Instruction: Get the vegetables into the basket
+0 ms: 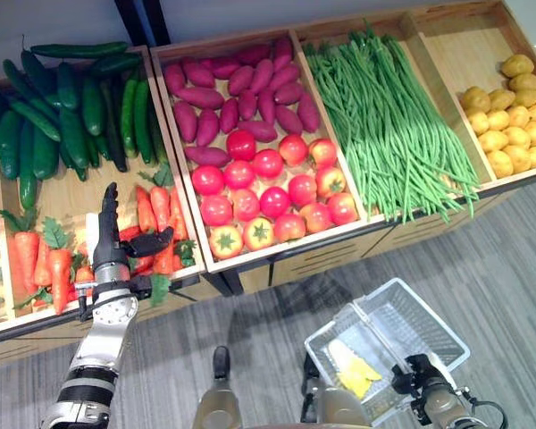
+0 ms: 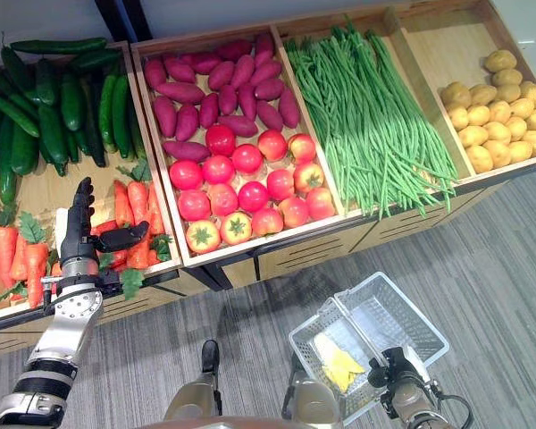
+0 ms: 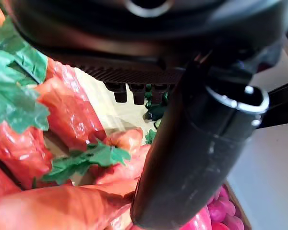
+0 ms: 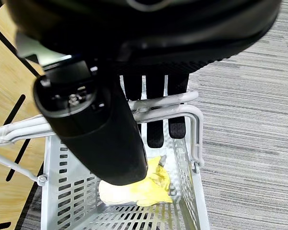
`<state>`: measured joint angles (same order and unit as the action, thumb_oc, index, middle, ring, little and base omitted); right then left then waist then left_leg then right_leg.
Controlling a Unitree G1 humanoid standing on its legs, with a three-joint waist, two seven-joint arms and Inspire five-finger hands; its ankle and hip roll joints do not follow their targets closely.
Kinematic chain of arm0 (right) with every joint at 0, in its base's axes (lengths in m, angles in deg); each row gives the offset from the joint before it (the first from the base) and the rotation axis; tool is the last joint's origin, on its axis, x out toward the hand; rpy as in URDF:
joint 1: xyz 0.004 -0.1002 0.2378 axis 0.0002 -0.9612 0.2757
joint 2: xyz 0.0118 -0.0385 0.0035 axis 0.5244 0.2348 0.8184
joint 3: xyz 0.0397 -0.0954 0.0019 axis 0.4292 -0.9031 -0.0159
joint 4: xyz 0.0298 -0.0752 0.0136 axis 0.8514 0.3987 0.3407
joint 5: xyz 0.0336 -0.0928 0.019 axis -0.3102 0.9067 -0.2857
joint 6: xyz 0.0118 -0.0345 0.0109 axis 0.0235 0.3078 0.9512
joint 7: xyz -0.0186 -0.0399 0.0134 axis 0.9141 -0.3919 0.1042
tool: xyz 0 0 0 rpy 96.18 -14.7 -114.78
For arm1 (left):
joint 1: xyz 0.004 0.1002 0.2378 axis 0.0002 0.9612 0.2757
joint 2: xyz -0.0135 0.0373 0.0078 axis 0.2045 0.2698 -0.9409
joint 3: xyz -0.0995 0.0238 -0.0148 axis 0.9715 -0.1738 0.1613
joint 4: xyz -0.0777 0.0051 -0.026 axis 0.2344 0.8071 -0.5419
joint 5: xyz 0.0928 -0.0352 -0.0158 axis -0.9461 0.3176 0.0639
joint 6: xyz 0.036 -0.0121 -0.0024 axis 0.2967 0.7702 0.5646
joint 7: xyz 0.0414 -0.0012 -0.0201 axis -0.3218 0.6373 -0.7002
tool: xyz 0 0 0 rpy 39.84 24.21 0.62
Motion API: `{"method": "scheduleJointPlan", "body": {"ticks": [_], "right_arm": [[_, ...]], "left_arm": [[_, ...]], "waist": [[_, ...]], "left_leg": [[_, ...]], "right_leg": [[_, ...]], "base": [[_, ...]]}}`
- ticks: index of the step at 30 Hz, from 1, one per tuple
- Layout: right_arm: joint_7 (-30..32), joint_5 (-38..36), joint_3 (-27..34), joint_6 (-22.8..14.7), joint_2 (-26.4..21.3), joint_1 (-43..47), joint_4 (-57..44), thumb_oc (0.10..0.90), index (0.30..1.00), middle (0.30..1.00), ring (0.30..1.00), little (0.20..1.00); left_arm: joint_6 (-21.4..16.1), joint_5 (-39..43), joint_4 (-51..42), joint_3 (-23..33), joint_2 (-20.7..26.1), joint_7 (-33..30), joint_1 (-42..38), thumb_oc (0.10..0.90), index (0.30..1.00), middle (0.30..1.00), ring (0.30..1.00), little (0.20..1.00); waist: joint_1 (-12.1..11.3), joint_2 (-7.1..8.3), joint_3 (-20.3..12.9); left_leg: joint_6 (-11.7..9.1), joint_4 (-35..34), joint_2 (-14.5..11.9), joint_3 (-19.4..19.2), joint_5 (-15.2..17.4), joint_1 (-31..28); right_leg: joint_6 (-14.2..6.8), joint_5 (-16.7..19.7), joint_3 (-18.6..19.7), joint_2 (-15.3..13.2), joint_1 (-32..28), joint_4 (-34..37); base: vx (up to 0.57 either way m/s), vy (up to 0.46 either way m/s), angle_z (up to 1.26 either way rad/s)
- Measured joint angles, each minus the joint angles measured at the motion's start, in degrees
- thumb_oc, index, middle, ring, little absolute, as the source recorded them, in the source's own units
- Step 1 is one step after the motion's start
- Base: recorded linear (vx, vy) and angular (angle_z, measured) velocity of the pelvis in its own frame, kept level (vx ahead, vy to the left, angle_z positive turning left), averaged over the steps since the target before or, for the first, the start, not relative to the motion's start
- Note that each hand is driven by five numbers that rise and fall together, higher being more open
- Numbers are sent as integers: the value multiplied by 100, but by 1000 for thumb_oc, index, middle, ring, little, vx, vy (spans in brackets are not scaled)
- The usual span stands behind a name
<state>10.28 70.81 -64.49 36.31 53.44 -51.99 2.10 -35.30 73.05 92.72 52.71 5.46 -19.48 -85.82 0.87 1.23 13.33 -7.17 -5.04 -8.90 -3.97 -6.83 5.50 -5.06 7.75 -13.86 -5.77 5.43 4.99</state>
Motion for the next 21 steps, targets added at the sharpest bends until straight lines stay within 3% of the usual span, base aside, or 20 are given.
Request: {"method": "scheduleJointPlan", "body": {"ticks": [4, 12, 13, 14, 15, 17, 21], "right_arm": [[-4, 1, -1, -1, 6, 14, 6, 400, 300, 300, 300, 300], [-3, 54, -6, 58, 10, 16, 38, 400, 300, 300, 300, 300], [-3, 57, -7, 81, 10, 15, 40, 400, 300, 300, 300, 300], [-3, 59, -41, 126, 12, 39, 64, 400, 300, 300, 300, 300], [-2, 77, -134, 144, 11, 58, 65, 400, 300, 300, 300, 300], [-5, 225, -294, 183, 14, 186, 31, 400, 300, 300, 300, 300], [-18, 233, -332, 186, 16, 200, 26, 400, 300, 300, 300, 300]], "left_arm": [[50, -5, 26, -1, -8, 0, -10, 900, 1000, 1000, 1000, 1000], [508, -356, 232, 14, -51, -172, -36, 900, 1000, 1000, 1000, 1000], [597, -490, 239, 19, -40, -195, -85, 808, 871, 871, 871, 871], [664, -595, 286, 19, -42, -216, -191, 498, 437, 437, 437, 437], [713, -774, 520, 12, -41, -260, -344, 400, 300, 300, 300, 300], [869, -916, 1119, 66, -41, -463, -784, 400, 300, 300, 300, 300], [922, -904, 1119, 173, -22, -532, -820, 400, 300, 300, 300, 300]], "waist": [[10, 36, 21], [7, 51, 28], [1, 51, 28], [-5, 51, 27], [1, 55, 27], [24, 79, 33], [27, 124, 52]], "left_leg": [[1, 0, -5, -28, 1, -3], [1, 0, -9, -60, 1, -4], [0, 0, -9, -60, 0, -4], [1, 0, -5, -60, 0, -3], [2, 1, 0, -55, -1, 1], [2, 3, -3, -90, -8, 34], [4, 2, -9, -130, -5, 9]], "right_leg": [[5, 7, 39, 8, 20, 0], [10, 24, 74, 13, 35, -1], [12, 29, 76, 13, 35, -1], [12, 33, 75, 10, 35, -3], [12, 40, 79, 9, 41, -5], [9, 65, 122, 13, 100, -4], [10, 65, 151, 19, 98, -4]], "base": [[9, 3, -5], [0, 1, 0], [-33, 36, 0], [-50, 37, 0], [-58, 29, -5], [-35, 26, -9], [-5, 8, -3]]}}
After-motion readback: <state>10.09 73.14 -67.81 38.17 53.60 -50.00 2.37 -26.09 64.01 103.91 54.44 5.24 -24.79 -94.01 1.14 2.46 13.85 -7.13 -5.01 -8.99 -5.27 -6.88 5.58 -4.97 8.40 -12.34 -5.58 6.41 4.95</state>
